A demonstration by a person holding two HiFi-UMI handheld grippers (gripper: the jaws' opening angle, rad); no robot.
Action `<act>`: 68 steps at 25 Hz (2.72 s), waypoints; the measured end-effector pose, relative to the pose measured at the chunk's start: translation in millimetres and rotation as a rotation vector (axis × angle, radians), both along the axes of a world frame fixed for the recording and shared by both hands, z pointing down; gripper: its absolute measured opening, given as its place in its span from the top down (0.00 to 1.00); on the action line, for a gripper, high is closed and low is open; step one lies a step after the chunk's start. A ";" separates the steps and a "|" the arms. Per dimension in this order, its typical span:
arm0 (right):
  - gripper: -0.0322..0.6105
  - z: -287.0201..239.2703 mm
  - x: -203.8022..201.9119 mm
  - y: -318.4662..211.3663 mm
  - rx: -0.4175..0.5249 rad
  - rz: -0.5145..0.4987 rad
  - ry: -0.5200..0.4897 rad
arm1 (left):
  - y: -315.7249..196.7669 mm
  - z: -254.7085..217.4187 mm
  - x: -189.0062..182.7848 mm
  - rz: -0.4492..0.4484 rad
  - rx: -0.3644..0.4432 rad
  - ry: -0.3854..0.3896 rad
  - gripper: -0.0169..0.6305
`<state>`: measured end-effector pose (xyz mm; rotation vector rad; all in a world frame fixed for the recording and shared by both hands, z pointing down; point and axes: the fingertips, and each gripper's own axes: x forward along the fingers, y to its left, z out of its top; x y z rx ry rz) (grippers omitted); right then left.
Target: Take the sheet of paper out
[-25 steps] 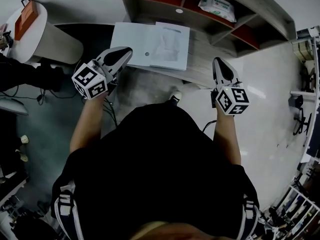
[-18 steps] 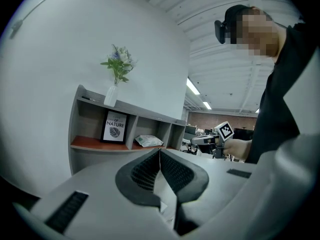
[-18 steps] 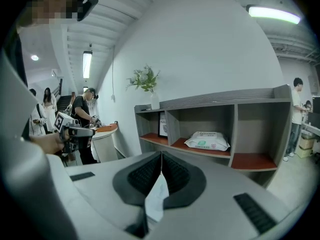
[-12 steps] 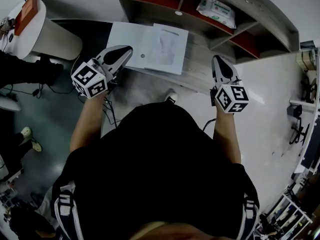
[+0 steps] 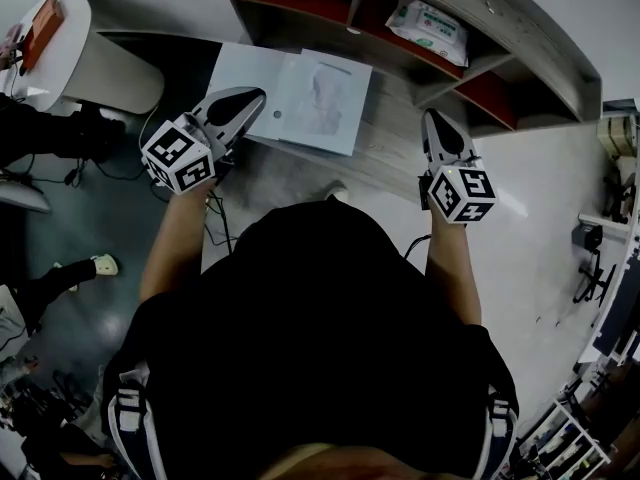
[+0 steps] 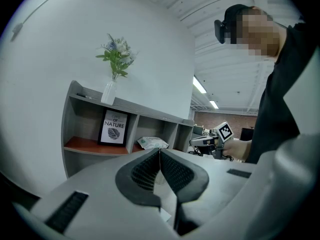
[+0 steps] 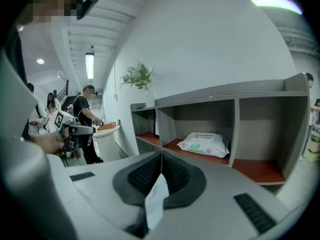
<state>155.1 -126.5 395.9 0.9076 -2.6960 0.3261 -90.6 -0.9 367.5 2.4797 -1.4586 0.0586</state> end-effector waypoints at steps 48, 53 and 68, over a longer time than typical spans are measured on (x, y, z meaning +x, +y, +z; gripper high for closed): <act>0.93 31.0 16.3 -74.5 -0.057 -0.090 -0.008 | -75.6 20.3 39.5 -0.032 -0.068 -0.039 0.94; 0.93 28.7 4.7 -74.1 -0.057 -0.062 -0.007 | -82.9 21.5 18.4 -0.014 -0.070 -0.048 0.94; 0.93 34.9 -24.6 -83.0 -0.087 0.059 0.030 | -120.8 25.3 -37.0 0.088 -0.083 -0.038 0.94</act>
